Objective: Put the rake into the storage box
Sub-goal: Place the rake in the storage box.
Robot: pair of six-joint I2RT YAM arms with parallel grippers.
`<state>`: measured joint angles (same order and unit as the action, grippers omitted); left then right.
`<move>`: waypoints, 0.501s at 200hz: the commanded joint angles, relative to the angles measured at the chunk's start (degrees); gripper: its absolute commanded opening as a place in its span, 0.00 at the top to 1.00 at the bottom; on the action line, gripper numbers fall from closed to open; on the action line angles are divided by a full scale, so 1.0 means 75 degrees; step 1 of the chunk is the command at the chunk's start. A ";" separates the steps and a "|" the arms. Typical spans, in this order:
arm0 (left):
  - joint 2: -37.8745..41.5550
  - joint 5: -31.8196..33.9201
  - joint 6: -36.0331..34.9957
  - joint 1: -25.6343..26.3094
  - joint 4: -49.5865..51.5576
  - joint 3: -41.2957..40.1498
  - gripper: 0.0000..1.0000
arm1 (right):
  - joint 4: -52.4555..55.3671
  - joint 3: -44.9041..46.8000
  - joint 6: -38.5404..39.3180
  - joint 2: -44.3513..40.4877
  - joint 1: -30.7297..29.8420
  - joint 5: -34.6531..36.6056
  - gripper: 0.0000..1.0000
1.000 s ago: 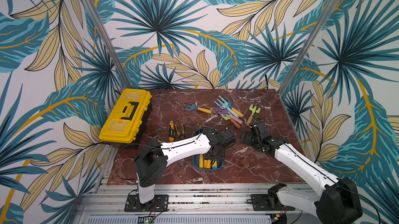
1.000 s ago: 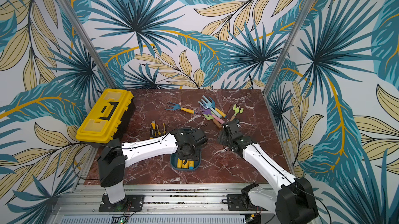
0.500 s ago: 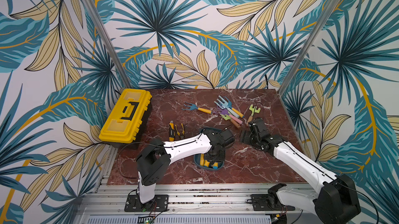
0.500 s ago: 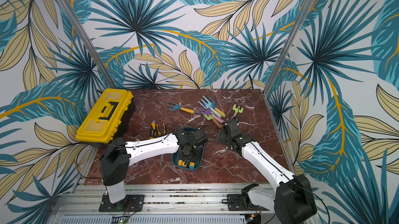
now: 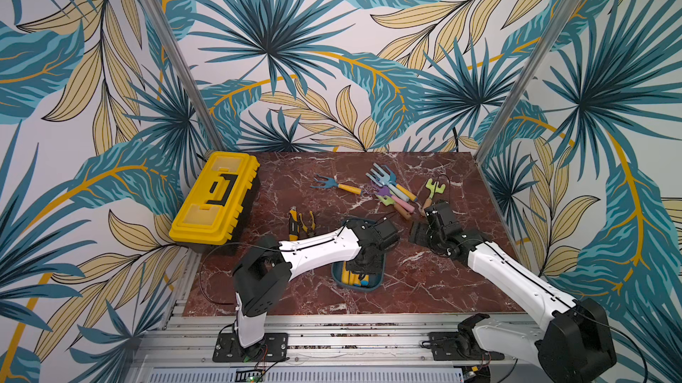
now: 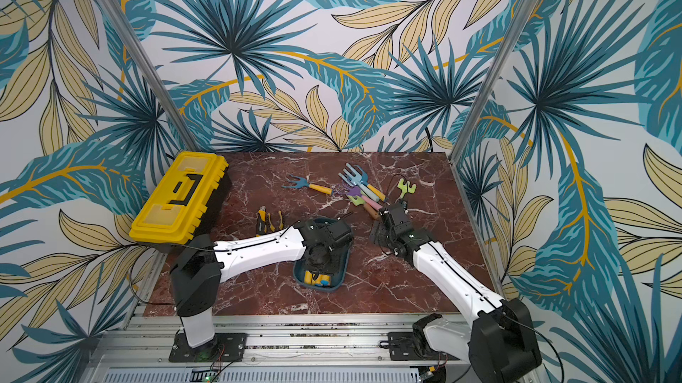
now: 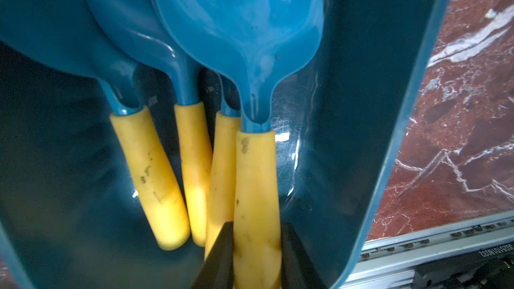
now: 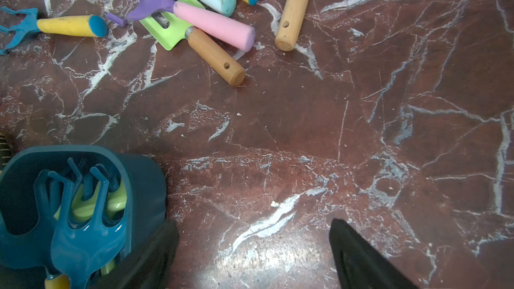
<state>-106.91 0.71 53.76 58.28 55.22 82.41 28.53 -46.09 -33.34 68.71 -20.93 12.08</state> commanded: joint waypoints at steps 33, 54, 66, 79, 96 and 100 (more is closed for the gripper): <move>-0.0073 0.0265 0.0004 -0.0037 -0.0558 -0.0098 0.81 | 0.0051 -0.0112 0.0081 0.0050 0.0028 -0.0145 0.10; -0.0136 0.0140 -0.0019 0.0007 -0.0680 -0.0061 0.58 | 0.0079 -0.0166 0.0098 0.0095 0.0025 -0.0157 0.10; -0.0028 0.0192 -0.0029 0.0067 -0.0683 -0.0060 0.42 | 0.0151 -0.0258 0.0127 0.0145 0.0025 -0.0152 0.10; 0.0151 0.0186 -0.0040 0.0069 -0.0678 -0.0097 0.38 | 0.0236 -0.0386 0.0140 0.0212 0.0034 -0.0175 0.10; 0.0431 0.0213 -0.0064 0.0069 -0.0692 -0.0193 0.37 | 0.0343 -0.0572 0.0161 0.0277 0.0031 -0.0221 0.10; 0.0508 0.0209 -0.0078 0.0062 -0.0682 -0.0211 0.37 | 0.0367 -0.0624 0.0177 0.0290 0.0032 -0.0237 0.10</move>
<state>-107.04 1.52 53.52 58.52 51.18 82.39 29.23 -48.36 -33.04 70.02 -20.88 11.00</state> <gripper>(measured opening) 0.629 0.897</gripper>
